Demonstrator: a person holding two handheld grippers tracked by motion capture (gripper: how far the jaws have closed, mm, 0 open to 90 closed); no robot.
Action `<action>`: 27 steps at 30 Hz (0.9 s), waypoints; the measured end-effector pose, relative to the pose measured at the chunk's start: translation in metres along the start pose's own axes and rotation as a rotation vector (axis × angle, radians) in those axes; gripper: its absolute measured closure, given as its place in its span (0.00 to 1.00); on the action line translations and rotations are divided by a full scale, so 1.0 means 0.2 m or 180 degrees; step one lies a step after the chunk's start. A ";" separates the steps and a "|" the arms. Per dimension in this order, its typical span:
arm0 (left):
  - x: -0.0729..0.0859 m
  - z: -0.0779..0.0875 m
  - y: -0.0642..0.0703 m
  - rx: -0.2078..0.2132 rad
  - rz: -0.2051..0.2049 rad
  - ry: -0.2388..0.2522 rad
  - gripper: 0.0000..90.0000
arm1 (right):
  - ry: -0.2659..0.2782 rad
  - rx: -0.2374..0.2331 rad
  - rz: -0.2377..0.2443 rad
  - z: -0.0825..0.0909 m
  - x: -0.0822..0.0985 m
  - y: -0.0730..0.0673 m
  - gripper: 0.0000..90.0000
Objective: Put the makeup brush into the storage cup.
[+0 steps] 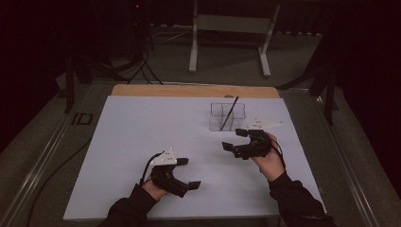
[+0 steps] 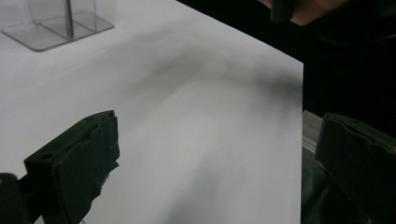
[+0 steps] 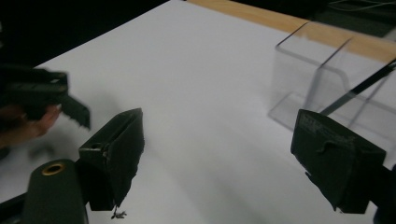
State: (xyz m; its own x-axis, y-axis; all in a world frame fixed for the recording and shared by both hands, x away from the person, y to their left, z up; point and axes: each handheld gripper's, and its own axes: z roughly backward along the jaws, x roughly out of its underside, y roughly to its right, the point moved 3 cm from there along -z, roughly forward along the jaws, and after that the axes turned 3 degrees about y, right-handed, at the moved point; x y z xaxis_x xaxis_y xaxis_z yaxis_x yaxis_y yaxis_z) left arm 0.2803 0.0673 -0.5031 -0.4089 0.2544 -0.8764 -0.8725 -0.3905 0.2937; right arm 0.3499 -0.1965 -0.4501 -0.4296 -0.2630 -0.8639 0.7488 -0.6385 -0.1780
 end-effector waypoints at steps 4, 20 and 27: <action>0.00 0.00 0.00 0.0052 -0.0085 0.0044 0.01 | 0.0032 -0.0136 0.0057 0.02 0.06 -0.02 0.17; 0.02 0.17 -0.06 0.0180 -0.0394 0.0176 0.01 | 0.0094 -0.0569 0.0258 0.14 0.32 -0.05 0.16; 0.09 0.27 -0.10 0.0010 -0.0441 0.0097 0.01 | 0.0042 -0.0567 0.0251 0.20 0.41 -0.04 0.17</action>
State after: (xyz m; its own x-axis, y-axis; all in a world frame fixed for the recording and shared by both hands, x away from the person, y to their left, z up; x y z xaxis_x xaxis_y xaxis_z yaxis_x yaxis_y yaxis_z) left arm 0.2758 0.1279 -0.5037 -0.2761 0.2786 -0.9199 -0.9209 -0.3506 0.1703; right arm 0.2883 -0.2416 -0.5001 -0.3602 -0.2969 -0.8844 0.8579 -0.4778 -0.1890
